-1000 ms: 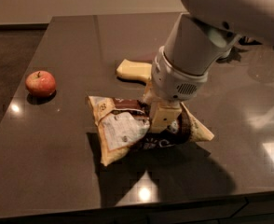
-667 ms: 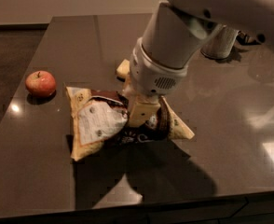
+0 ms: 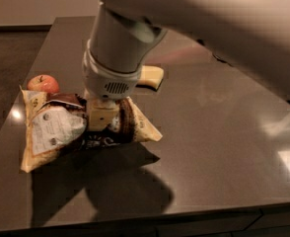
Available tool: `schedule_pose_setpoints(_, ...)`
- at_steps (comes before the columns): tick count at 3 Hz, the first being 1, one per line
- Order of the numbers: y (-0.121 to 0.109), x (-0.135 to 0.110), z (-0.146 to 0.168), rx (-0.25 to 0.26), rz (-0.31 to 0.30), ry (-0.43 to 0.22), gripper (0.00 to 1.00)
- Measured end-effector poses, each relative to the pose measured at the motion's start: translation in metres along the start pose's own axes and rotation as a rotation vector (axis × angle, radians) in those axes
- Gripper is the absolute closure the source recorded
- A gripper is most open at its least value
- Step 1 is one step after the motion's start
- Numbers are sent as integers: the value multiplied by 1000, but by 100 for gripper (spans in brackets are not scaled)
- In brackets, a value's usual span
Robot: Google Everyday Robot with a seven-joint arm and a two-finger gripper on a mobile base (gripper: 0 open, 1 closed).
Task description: Pick brown chip bag
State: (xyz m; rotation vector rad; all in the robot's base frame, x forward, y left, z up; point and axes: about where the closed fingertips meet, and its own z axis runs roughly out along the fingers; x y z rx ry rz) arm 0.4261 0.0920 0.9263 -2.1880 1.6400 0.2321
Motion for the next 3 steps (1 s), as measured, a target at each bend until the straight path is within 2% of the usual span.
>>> schedule_pose_setpoints(1,-18,-20,22,20,-41,15,100)
schedule_pose_setpoints(2,-40,-14,11,60,-55,35,100)
schedule_pose_setpoints(3,-40,-14,10,62,-56,35,100)
